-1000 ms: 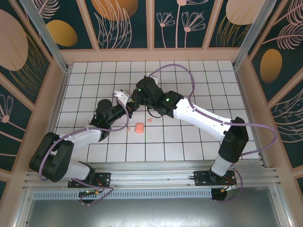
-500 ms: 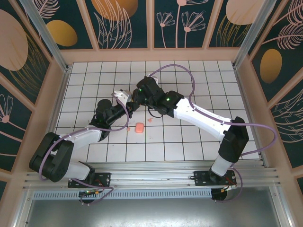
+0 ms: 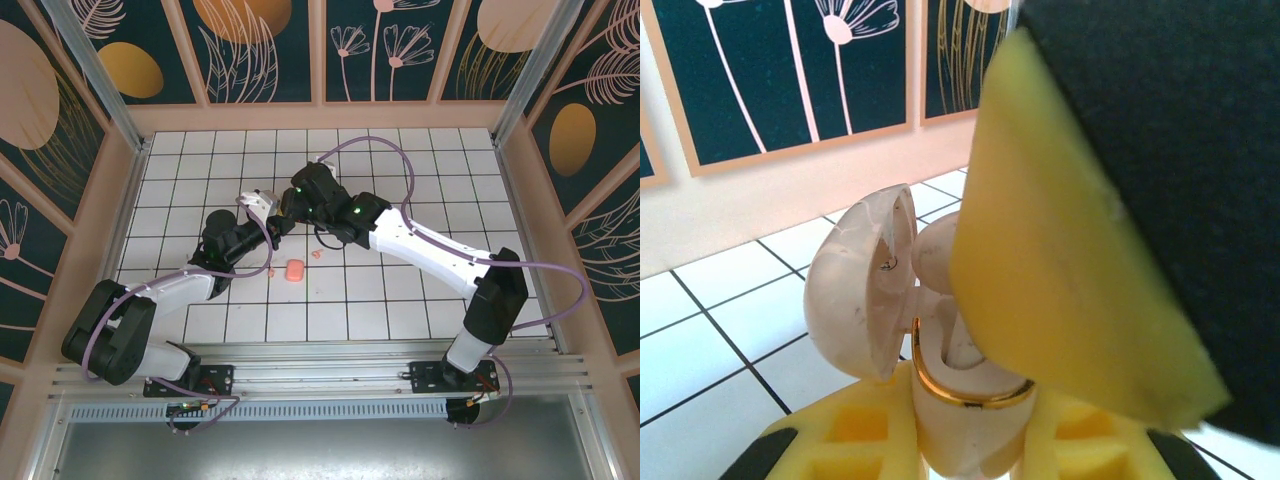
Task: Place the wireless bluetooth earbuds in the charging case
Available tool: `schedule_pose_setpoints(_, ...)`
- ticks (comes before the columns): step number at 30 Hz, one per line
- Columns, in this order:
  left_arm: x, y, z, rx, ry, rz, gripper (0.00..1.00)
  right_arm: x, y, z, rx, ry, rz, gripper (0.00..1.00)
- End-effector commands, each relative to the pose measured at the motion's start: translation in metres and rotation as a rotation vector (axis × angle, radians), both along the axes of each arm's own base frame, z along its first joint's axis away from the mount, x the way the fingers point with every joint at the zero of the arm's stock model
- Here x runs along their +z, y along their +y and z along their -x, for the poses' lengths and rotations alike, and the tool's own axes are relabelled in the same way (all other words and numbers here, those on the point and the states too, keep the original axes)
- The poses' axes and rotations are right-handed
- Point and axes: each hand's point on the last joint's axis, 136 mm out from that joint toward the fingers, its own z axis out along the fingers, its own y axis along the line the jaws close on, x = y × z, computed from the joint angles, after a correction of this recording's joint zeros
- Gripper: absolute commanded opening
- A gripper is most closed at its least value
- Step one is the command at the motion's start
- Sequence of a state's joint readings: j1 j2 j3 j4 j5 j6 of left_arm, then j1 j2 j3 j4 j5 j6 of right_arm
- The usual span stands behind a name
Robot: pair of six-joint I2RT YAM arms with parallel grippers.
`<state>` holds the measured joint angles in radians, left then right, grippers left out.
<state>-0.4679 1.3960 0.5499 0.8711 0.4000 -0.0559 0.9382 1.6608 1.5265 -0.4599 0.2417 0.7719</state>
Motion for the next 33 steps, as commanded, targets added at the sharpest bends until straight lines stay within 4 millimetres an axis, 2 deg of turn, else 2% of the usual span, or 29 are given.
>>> schedule_pose_setpoints(1,0.02,-0.001,-0.002,0.0,-0.059,0.031,0.13,0.011,-0.014,-0.001,-0.033,-0.019,-0.002,0.47)
schedule_pose_setpoints(9,0.02,-0.001,-0.002,-0.002,-0.06,0.031,0.13,0.012,-0.016,0.0,-0.035,-0.021,-0.01,0.47)
schedule_pose_setpoints(33,0.018,-0.003,0.003,-0.027,-0.06,0.029,0.13,0.034,-0.02,0.005,-0.008,-0.069,-0.096,0.53)
